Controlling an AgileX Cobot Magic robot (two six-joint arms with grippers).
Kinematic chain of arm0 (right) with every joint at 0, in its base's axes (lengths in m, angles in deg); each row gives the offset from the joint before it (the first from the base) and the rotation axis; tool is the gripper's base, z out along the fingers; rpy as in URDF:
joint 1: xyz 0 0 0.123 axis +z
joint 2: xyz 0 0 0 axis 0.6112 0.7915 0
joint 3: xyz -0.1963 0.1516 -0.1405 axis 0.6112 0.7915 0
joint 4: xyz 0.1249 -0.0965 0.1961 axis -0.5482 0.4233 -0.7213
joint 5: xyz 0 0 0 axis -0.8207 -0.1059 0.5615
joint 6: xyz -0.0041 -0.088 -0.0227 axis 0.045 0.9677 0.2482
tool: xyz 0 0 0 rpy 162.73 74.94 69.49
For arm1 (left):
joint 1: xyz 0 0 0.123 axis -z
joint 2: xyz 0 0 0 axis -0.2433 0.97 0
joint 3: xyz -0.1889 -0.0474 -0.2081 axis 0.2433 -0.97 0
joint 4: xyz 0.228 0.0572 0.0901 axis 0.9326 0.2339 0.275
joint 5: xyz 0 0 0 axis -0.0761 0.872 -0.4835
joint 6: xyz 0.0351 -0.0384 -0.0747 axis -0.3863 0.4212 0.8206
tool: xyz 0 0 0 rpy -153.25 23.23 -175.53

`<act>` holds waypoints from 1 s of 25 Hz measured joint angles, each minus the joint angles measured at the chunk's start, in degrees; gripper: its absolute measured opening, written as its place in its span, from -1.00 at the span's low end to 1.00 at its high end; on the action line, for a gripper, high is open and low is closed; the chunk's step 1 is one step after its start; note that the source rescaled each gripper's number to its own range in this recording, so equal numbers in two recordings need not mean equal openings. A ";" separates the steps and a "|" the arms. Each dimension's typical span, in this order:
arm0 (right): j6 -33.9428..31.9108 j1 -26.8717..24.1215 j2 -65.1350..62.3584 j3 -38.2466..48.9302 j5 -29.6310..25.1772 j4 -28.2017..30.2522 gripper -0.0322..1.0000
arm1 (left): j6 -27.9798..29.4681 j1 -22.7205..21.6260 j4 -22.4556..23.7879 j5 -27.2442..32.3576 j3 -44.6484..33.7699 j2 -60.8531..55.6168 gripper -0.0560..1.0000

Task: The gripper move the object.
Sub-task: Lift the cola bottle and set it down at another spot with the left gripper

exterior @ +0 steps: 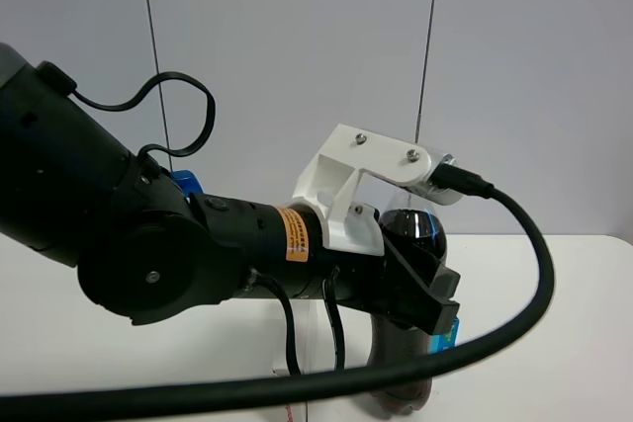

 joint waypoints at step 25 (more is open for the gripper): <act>0.00 0.00 0.00 0.00 0.00 0.00 1.00 | 0.15 0.00 0.00 1.78 0.00 0.00 -0.89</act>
